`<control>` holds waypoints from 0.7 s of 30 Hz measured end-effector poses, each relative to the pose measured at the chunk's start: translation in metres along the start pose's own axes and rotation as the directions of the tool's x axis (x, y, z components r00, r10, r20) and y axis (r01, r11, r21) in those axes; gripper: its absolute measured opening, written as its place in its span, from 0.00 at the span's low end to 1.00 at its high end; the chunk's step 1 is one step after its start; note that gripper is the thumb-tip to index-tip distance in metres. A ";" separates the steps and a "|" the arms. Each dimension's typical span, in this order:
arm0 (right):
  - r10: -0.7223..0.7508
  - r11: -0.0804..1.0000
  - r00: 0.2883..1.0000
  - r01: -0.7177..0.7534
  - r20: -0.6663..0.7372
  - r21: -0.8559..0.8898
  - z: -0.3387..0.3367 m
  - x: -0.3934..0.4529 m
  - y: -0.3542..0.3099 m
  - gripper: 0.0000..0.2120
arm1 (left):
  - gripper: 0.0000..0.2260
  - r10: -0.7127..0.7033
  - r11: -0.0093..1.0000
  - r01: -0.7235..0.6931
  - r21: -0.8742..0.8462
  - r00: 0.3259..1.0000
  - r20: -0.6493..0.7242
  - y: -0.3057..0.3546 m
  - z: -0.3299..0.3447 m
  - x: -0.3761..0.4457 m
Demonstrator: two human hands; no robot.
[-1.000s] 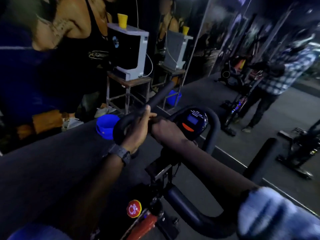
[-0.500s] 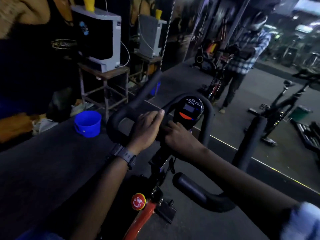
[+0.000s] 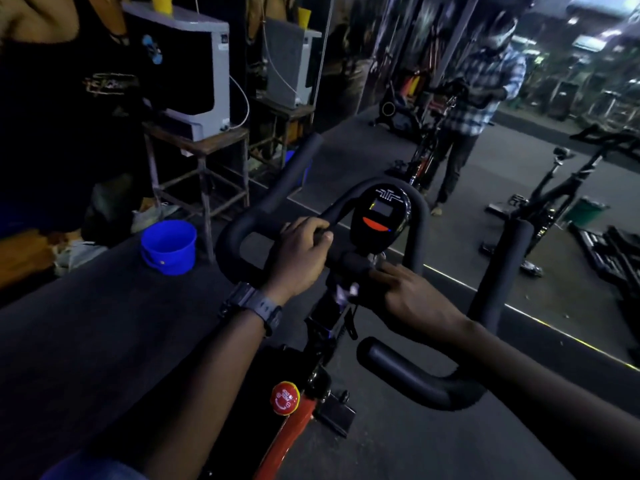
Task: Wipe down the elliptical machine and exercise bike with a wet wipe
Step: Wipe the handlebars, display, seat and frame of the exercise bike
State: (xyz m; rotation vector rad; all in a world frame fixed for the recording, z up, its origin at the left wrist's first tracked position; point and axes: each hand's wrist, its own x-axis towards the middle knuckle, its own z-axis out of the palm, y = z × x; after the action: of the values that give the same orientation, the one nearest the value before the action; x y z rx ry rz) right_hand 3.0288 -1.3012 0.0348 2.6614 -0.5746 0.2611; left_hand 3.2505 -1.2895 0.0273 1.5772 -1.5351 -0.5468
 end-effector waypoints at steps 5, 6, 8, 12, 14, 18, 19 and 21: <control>0.067 0.995 0.997 -0.069 0.030 0.075 -0.003 0.027 -0.004 0.09 | 0.13 -0.006 0.999 0.006 -0.031 1.000 -0.015 0.002 -0.001 0.003; 0.104 0.991 0.995 -0.104 0.013 0.084 -0.001 0.047 -0.009 0.13 | 0.12 -0.011 0.999 0.010 -0.035 1.000 -0.022 0.002 0.000 0.003; 0.185 0.976 0.983 -0.184 0.001 0.121 0.003 0.083 -0.014 0.18 | 0.12 -0.048 0.996 0.046 -0.075 0.999 -0.024 0.000 -0.001 0.004; 0.141 0.983 0.990 -0.142 0.015 0.121 -0.004 0.070 -0.009 0.17 | 0.18 -0.094 0.978 0.086 -0.191 0.995 -0.034 0.001 -0.004 0.002; 0.100 0.988 0.994 -0.094 -0.047 0.120 -0.008 0.024 -0.003 0.07 | 0.16 -0.075 0.983 0.067 -0.173 0.997 -0.035 0.003 -0.002 0.001; 0.309 0.935 0.949 -0.291 -0.066 0.204 -0.012 -0.038 0.020 0.12 | 0.13 -0.038 0.987 0.040 -0.156 0.999 0.011 0.019 0.014 0.009; 0.361 0.917 0.929 -0.339 -0.076 0.210 -0.012 -0.036 0.025 0.12 | 0.15 -0.050 0.980 0.058 -0.190 0.998 0.044 0.027 0.019 0.008; 0.478 0.865 0.868 -0.437 -0.137 0.245 -0.013 -0.021 0.036 0.07 | 0.19 -0.086 0.960 0.106 -0.258 0.992 0.090 0.042 0.032 0.006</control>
State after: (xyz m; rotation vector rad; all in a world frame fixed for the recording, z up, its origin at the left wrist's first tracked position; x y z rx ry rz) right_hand 2.9933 -1.3186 0.0540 2.6077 -1.1736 0.7467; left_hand 3.2008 -1.2994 0.0452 1.4439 -1.3828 -0.8402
